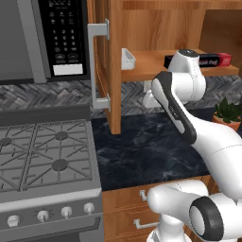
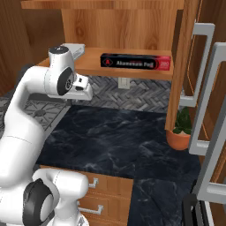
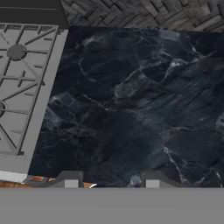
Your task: Retrieve the tupperware and aluminum foil from the cabinet and place them on the dining counter near the plate with kebab skewer and mushroom to prepare for storing leftovers.
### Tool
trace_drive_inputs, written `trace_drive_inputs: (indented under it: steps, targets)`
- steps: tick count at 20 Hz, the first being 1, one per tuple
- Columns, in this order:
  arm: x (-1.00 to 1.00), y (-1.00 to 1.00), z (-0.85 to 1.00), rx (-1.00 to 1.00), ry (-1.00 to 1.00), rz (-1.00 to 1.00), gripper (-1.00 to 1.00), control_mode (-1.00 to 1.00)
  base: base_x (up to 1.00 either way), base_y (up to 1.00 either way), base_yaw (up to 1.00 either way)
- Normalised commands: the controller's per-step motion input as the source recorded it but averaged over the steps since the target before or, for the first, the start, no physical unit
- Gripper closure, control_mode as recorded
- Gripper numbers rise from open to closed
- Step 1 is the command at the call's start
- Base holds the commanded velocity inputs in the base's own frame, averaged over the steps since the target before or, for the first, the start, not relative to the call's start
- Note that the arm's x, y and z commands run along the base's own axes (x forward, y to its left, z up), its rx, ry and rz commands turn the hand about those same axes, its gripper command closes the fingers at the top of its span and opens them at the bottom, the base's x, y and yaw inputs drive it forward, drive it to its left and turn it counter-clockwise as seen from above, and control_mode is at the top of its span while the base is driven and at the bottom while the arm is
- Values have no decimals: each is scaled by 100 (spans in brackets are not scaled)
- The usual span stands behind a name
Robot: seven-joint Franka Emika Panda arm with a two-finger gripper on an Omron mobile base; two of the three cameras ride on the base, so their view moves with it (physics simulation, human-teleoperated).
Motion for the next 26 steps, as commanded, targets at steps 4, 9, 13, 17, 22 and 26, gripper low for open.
trace_drive_inputs:
  steps: [4,9,13,17,22,26]
  targets:
    - [0,-1,0,0,0,0,-100,-100,0,0,0]
    - [-6,0,5,0,-8,0,-100,-100,0,0,0]
    - [-6,0,42,0,-34,0,-100,-100,0,0,0]
    - [0,4,66,1,-35,0,-100,-100,0,0,0]
    - [14,10,70,0,-32,0,-100,-100,0,0,0]
    - [28,14,59,0,-24,0,-100,-100,0,0,0]
